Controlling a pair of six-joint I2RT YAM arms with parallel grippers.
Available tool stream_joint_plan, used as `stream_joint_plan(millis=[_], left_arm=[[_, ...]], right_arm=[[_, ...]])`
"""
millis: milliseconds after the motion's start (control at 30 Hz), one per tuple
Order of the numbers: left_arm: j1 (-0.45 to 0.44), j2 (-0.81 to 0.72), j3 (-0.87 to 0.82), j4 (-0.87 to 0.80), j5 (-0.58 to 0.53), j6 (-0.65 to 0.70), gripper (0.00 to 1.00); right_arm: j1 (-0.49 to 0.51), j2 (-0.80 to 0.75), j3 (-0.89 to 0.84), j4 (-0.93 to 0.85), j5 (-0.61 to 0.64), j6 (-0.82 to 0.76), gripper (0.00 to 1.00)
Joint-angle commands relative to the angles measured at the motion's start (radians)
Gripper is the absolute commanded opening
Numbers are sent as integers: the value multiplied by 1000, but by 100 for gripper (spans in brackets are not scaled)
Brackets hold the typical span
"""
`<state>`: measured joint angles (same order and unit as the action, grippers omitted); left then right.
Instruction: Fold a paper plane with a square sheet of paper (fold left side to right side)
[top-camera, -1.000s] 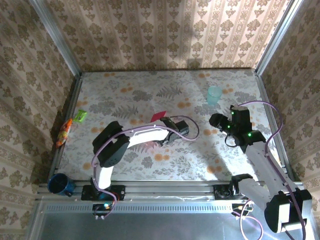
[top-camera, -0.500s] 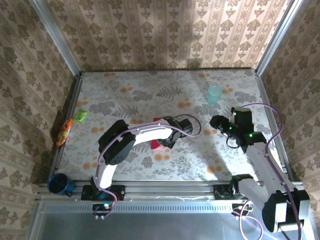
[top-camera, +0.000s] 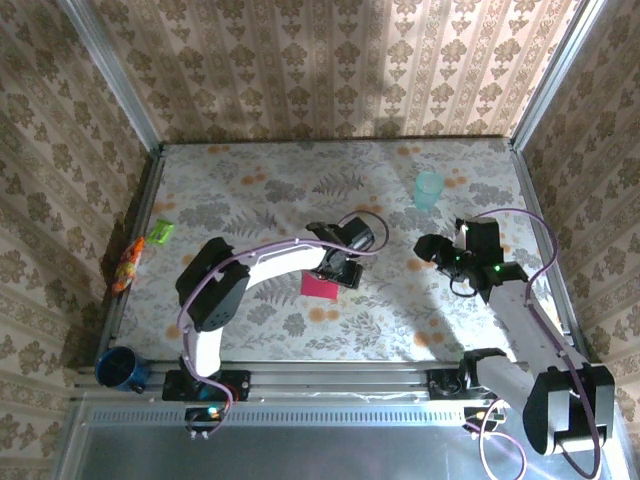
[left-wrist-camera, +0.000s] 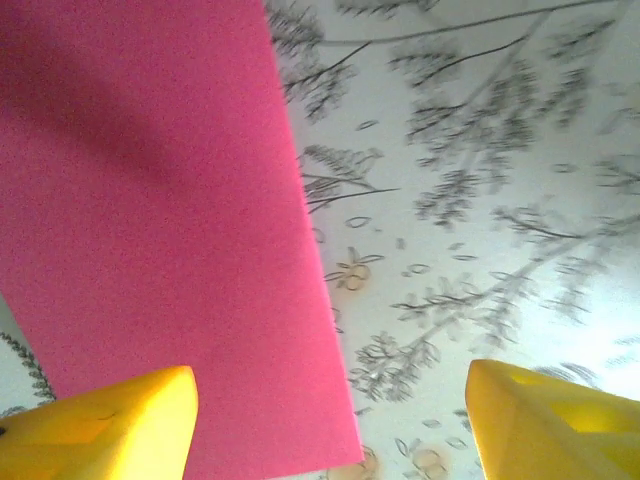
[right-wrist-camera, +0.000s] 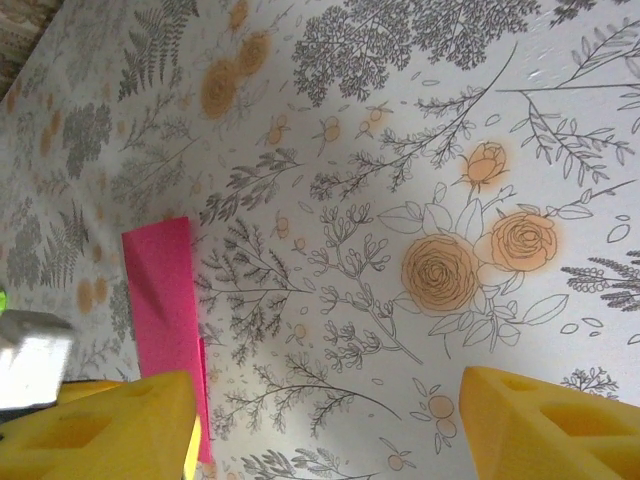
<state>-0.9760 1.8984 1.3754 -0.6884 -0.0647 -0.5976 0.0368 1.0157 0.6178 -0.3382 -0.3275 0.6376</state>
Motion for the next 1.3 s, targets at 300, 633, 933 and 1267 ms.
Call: stream_joint_plan(millis=[300,633,933,1267], left_arm=[[263,-391,-360,412,283,39,80],[492,-570,-629,621,425,-27,75],[548,-613,-674,558,427,-15,72],[554,-547,-634,460,450,31,68]], right_arm=[[77,164,3,150,-164,71,55],[407,515,137,376,-93,198,35],[511,778,310,414,-73,225,9],[511,884,336,380,-100,171,4]])
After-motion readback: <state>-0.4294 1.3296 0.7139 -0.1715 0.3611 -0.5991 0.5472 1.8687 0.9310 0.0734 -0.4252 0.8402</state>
